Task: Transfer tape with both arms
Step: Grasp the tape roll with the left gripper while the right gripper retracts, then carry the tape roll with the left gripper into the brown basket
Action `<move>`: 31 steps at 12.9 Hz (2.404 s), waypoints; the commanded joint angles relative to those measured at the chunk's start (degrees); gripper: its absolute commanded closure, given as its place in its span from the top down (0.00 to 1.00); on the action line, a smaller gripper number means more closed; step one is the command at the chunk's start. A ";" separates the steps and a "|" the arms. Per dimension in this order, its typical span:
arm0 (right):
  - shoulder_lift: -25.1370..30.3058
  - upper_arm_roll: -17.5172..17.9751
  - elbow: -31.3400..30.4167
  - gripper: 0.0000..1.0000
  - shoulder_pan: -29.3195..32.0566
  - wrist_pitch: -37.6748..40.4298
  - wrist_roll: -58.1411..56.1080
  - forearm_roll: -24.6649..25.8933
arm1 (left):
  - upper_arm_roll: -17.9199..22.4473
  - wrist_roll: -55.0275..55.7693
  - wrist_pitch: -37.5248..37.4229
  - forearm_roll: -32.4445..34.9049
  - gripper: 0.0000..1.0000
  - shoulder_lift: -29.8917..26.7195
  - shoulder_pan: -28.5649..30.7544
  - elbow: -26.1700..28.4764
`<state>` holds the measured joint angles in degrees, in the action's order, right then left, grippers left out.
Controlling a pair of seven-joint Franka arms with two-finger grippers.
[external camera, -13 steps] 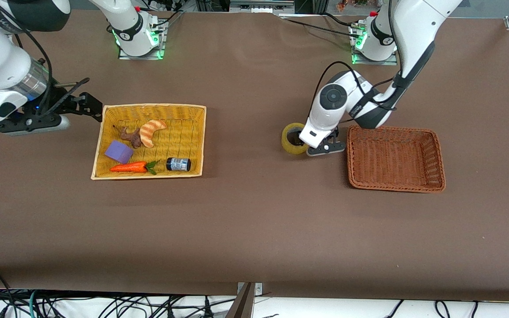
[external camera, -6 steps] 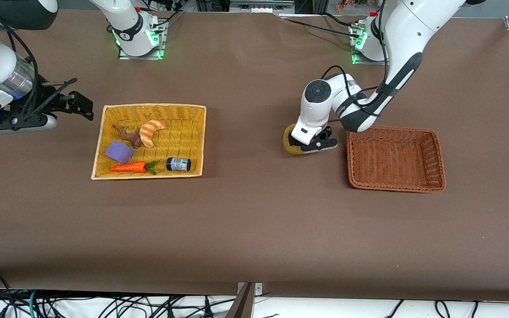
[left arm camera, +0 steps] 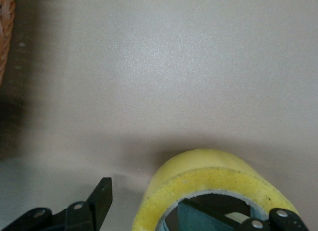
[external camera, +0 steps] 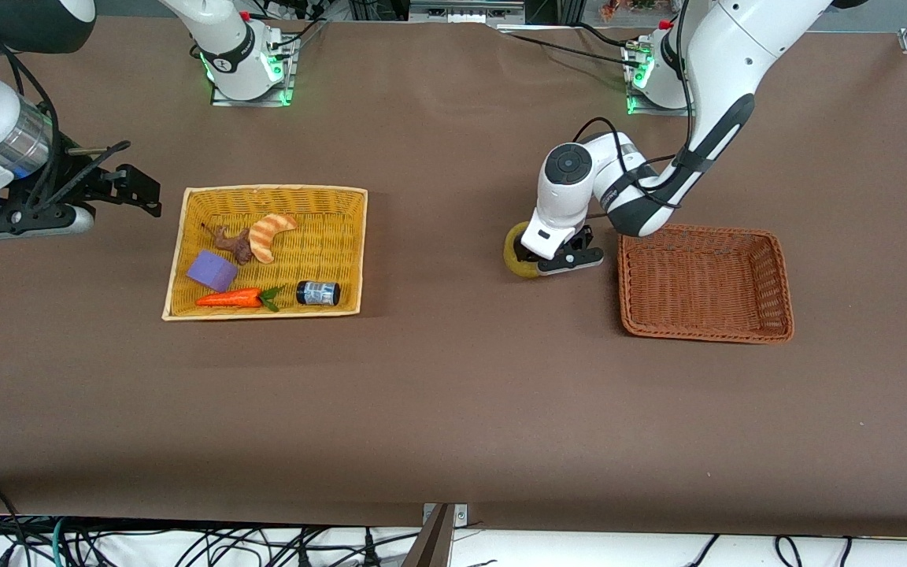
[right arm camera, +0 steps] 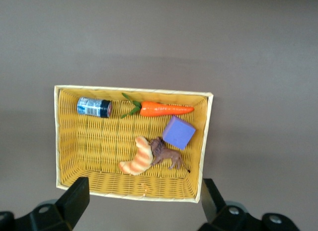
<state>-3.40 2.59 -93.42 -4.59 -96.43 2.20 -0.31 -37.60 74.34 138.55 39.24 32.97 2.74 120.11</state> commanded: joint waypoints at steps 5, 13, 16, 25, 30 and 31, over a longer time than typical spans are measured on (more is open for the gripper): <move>-1.25 -0.66 3.33 1.00 0.55 1.42 0.35 0.48 | -1.86 2.48 -0.74 1.19 0.56 0.42 0.42 -0.49; -1.34 -0.66 3.33 1.00 0.55 1.34 0.52 0.40 | -1.86 1.87 -0.83 0.84 0.00 0.16 1.38 -1.01; -1.34 -0.66 3.33 1.00 0.55 1.34 0.61 0.40 | -6.51 -15.98 -12.54 -12.98 0.00 -4.65 6.30 -6.52; -1.26 -0.66 3.33 1.00 0.55 1.16 0.61 0.40 | 22.10 -76.13 -32.49 -30.35 0.00 -13.02 2.89 -21.06; -1.43 -0.66 3.33 1.00 0.46 1.25 0.43 0.49 | 29.16 -85.32 -12.22 -31.86 0.00 -11.28 2.79 -10.62; -1.43 -0.66 3.33 1.00 0.46 1.07 0.43 0.49 | 30.21 -85.41 -7.82 -31.68 0.00 -10.48 2.79 -8.68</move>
<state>-4.22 1.49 -91.53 -4.46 -96.26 2.22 -0.26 -9.42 -9.40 123.97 8.88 22.58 6.90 107.22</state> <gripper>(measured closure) 0.000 0.771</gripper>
